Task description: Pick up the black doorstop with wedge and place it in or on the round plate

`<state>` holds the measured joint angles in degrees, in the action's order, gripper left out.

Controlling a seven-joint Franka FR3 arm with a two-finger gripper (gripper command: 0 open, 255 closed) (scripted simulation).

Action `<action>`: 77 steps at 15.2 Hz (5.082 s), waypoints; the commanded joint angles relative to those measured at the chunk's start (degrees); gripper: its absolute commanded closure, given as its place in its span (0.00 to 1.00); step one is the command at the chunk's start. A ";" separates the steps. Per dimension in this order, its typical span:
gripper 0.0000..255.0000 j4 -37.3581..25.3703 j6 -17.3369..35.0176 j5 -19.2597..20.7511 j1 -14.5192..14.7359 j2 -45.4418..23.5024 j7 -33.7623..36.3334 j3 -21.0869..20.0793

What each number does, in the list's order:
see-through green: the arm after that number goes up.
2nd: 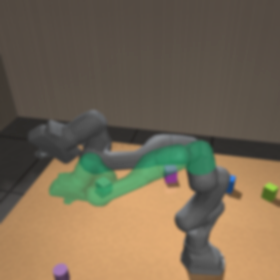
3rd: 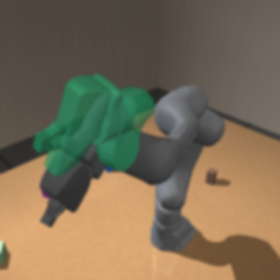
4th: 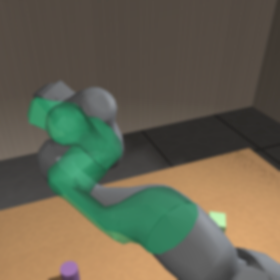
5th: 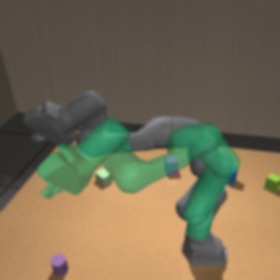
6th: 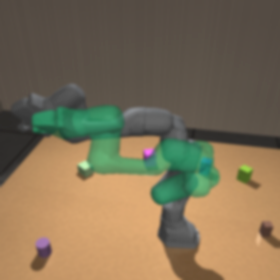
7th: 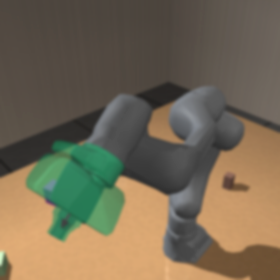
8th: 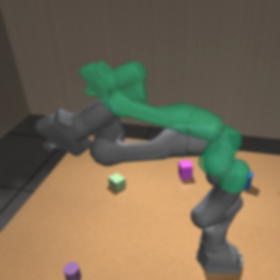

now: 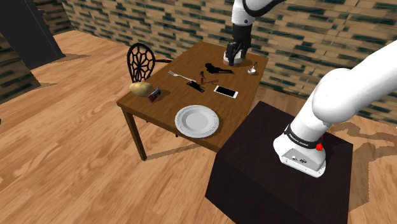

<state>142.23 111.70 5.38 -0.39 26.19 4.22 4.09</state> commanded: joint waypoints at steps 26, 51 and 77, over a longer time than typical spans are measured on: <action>0.00 -36.74 27.14 -20.22 -6.92 -60.48 -23.10 1.71; 1.00 -50.86 28.66 -22.38 -9.12 -75.68 -24.89 -0.64; 1.00 -36.58 27.23 -21.37 -5.40 -59.51 -21.43 0.19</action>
<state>103.01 137.60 -15.92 -6.71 -34.80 -17.93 4.45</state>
